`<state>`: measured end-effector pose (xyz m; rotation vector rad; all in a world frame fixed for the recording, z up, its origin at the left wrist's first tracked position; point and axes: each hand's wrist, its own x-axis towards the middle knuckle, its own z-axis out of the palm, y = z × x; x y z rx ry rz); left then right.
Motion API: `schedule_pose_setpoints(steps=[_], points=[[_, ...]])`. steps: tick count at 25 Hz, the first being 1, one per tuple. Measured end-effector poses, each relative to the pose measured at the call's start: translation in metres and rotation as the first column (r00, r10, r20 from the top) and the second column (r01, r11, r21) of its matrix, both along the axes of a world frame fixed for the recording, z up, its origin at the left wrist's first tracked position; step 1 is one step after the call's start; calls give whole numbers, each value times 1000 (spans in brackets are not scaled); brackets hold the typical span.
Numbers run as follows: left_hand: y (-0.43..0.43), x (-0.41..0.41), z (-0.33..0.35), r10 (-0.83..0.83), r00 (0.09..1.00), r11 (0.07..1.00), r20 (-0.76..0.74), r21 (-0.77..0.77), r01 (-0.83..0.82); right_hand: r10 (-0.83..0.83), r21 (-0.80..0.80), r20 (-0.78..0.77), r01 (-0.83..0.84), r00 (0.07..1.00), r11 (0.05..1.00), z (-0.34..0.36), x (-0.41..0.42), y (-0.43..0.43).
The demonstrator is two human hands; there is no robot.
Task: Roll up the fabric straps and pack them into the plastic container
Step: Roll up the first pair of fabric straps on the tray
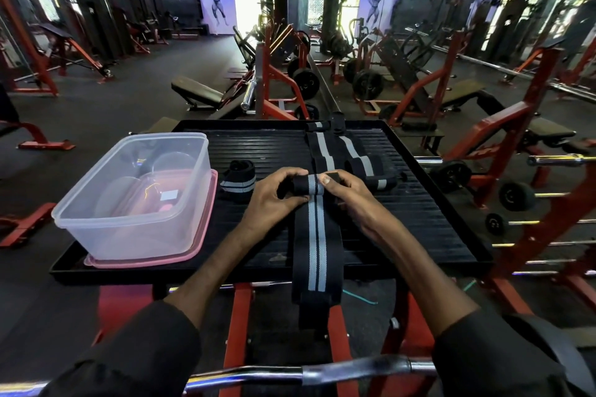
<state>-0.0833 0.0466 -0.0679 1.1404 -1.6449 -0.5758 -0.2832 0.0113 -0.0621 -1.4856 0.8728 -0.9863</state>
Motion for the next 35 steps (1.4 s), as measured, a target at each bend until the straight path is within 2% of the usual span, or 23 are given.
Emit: schedule_pose_setpoints(steps=[2, 4, 5, 7, 11, 15, 17, 19, 20, 22, 24, 26, 28, 30, 32, 35], points=[[4, -9, 8, -101, 979, 964, -180, 226, 141, -16, -7, 103, 16, 995, 1000, 1, 6, 6], [7, -17, 12, -135, 946, 892, -296, 379, 246, -18, -17, 118, 20, 993, 1000, -1, 13, 12], [7, -17, 12, -125, 947, 884, -295, 401, 241, -15, -17, 122, 17, 992, 1000, -3, 14, 14], [4, -7, 11, -121, 974, 900, -191, 393, 189, 4, -12, 137, -3, 991, 1000, -4, 11, 14], [-2, 21, 8, -225, 970, 865, -89, 441, 241, 53, 70, 86, -59, 995, 996, 2, 1, 16], [2, 22, -2, -103, 994, 955, 33, 282, 90, 125, 170, 36, -130, 991, 977, 4, 0, 12], [6, 20, -5, -59, 995, 983, 80, 180, 44, 136, 266, 138, -170, 981, 949, 10, -1, 9], [7, 19, -6, -46, 992, 996, 116, 80, 36, 77, 347, 245, -161, 967, 924, 15, 2, 7], [7, 19, -6, -39, 990, 999, 136, 34, 34, 37, 357, 219, -116, 975, 927, 15, 4, 8], [7, 18, -5, -17, 988, 999, 156, -39, 23, 43, 269, -26, -35, 999, 963, 15, 8, 13], [7, 19, -6, 0, 987, 997, 161, -80, 13, 87, 173, -236, -46, 968, 984, 14, 9, 20], [8, 20, -7, 11, 987, 995, 163, -101, 6, 87, 144, -222, -55, 971, 988, 11, 8, 21], [9, 17, -1, -3, 989, 1000, 149, -25, 7, 71, 138, -127, -54, 989, 989, 9, 8, 20], [13, 10, 9, -131, 990, 965, 56, 237, 114, 37, 129, -69, -28, 997, 991, 9, 10, 21], [15, 5, 12, -222, 975, 877, -25, 431, 211, 7, 125, -31, -3, 999, 992, 8, 12, 22], [12, 12, 12, -208, 978, 896, -14, 398, 197, 8, 138, 18, -10, 1000, 990, 6, 10, 22]])
